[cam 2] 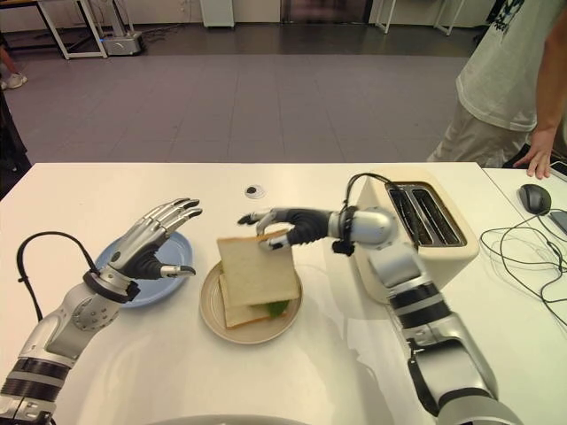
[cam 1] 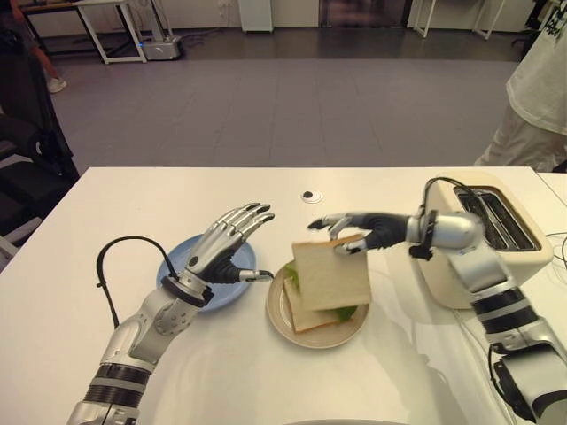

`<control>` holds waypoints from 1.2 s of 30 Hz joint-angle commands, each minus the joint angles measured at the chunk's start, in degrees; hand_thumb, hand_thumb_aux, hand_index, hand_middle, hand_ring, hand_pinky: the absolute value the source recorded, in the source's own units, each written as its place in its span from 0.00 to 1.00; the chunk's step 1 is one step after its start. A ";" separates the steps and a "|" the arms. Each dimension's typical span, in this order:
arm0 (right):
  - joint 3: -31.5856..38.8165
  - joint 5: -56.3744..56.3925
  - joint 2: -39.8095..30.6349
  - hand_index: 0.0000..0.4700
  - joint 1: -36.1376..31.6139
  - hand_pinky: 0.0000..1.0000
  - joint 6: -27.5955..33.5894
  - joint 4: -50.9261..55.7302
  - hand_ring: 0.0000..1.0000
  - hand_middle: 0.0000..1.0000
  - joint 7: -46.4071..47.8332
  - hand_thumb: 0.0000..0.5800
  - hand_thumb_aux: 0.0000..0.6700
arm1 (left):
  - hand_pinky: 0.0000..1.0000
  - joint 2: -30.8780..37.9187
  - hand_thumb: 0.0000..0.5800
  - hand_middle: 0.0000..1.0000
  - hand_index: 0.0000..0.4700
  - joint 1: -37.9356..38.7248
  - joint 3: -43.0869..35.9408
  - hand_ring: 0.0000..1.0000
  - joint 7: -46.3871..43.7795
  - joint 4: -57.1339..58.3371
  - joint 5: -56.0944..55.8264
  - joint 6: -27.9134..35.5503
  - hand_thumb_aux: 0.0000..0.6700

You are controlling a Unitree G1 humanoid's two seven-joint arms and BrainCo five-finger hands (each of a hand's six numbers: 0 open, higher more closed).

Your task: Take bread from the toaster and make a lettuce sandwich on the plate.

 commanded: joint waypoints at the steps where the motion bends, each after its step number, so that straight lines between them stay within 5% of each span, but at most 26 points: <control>1: 3.59 -6.04 3.48 1.00 -1.88 0.00 -6.35 9.03 0.00 0.00 -1.48 1.00 1.00 | 0.00 0.21 0.00 0.00 0.00 1.34 0.82 0.00 -0.29 -1.96 0.43 0.34 0.00; 6: 5.36 -13.85 4.02 1.00 -3.17 0.00 -13.81 17.73 0.00 0.00 -6.08 1.00 1.00 | 0.00 0.03 0.00 0.00 0.00 1.40 -0.71 0.00 -1.58 -2.79 1.99 -0.10 0.00; 7: 5.46 -15.57 3.96 0.85 -3.51 0.00 -15.07 18.77 0.00 0.00 -7.80 0.98 0.85 | 0.00 0.06 0.00 0.00 0.00 1.44 -0.92 0.00 -1.68 -2.83 2.25 -0.18 0.00; 8: 5.31 -16.74 3.89 0.56 -3.73 0.00 -16.09 19.37 0.00 0.00 -9.23 0.80 0.56 | 0.00 0.12 0.00 0.00 0.00 1.47 -1.08 0.00 -1.77 -2.89 2.43 -0.20 0.00; 9: 5.06 -17.43 3.88 0.00 -3.91 0.00 -16.83 19.61 0.00 0.00 -10.17 0.00 0.00 | 0.00 0.24 0.00 0.00 0.00 1.58 -1.08 0.00 -1.86 -3.02 2.41 -0.20 0.00; 21: -0.03 -15.61 0.41 0.00 -2.19 0.00 -18.10 10.34 0.00 0.00 -10.85 0.00 0.00 | 0.00 3.71 0.00 0.00 0.00 5.84 -1.43 0.00 -9.02 -5.56 -3.61 -2.58 0.00; 22: -0.75 -14.32 -1.19 0.00 -1.09 0.00 -18.15 8.11 0.00 0.00 -9.46 0.00 0.00 | 0.00 5.33 0.05 0.00 0.03 7.71 -1.24 0.00 -12.08 -6.65 -8.68 -3.22 0.03; 23: -1.09 -12.59 -3.46 0.00 0.63 0.00 -18.53 5.35 0.00 0.00 -7.15 0.00 0.00 | 0.00 7.31 0.74 0.00 0.49 9.90 -0.90 0.00 -14.96 -8.29 -13.68 -4.04 0.49; 24: -0.92 -10.95 -7.16 0.00 3.61 0.00 -19.38 1.74 0.00 0.00 -3.75 0.00 0.00 | 0.32 9.41 1.00 0.32 1.00 12.62 0.13 0.32 -17.76 -10.99 -19.00 -4.32 1.00; 25: -0.84 -9.60 -10.87 0.00 6.90 0.00 -20.03 -1.88 0.00 0.00 -0.76 0.00 0.00 | 0.98 11.34 1.00 0.98 1.00 15.20 0.85 0.98 -20.58 -13.68 -23.76 -4.34 1.00; 26: -1.23 -7.61 -14.04 0.49 10.55 0.22 -19.70 -6.05 0.22 0.22 1.52 0.74 0.49 | 1.00 12.96 1.00 1.00 1.00 17.56 1.25 1.00 -23.04 -16.20 -26.75 -3.97 1.00; 27: -1.78 -5.80 -16.37 0.82 13.73 0.80 -18.92 -9.75 0.80 0.80 3.02 0.97 0.82 | 1.00 14.08 1.00 1.00 1.00 19.30 1.22 1.00 -25.41 -18.07 -28.75 -3.12 1.00; 28: -2.30 -4.84 -18.32 1.00 16.61 0.96 -18.51 -12.63 0.96 0.96 3.89 1.00 1.00 | 1.00 14.77 1.00 1.00 1.00 20.48 0.45 1.00 -27.80 -19.32 -29.86 -1.90 1.00; 36: -1.11 -8.02 -21.12 1.00 25.98 0.98 -16.40 -17.43 0.98 0.98 4.81 1.00 1.00 | 1.00 15.57 1.00 1.00 1.00 22.86 -7.10 1.00 -42.16 -17.95 -28.53 7.98 1.00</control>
